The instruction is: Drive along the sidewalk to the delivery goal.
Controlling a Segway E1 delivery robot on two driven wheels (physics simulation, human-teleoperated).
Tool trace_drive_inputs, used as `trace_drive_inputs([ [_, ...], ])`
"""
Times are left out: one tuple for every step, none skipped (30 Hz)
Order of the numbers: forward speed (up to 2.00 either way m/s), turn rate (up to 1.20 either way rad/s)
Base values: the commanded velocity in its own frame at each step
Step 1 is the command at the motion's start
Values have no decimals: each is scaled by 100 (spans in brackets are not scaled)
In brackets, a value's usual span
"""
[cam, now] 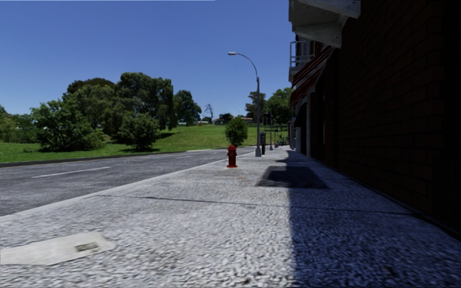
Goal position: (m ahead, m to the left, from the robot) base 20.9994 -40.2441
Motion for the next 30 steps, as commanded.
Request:
trace_drive_inputs([
  [200,0],
  [200,-13],
  [200,-13],
  [200,-36],
  [200,-52],
  [200,-60],
  [200,-63],
  [200,-73],
  [200,-90],
  [200,-95],
  [200,-97],
  [200,-97],
  [200,-97],
  [200,-34],
  [200,-34],
  [200,-19],
  [200,-3],
  [200,0],
  [200,0],
  [200,0],
  [200,0],
  [200,0],
  [200,0],
  [200,0],
  [200,0],
  [200,0],
  [200,0],
  [200,0],
  [200,0],
  [200,0],
])
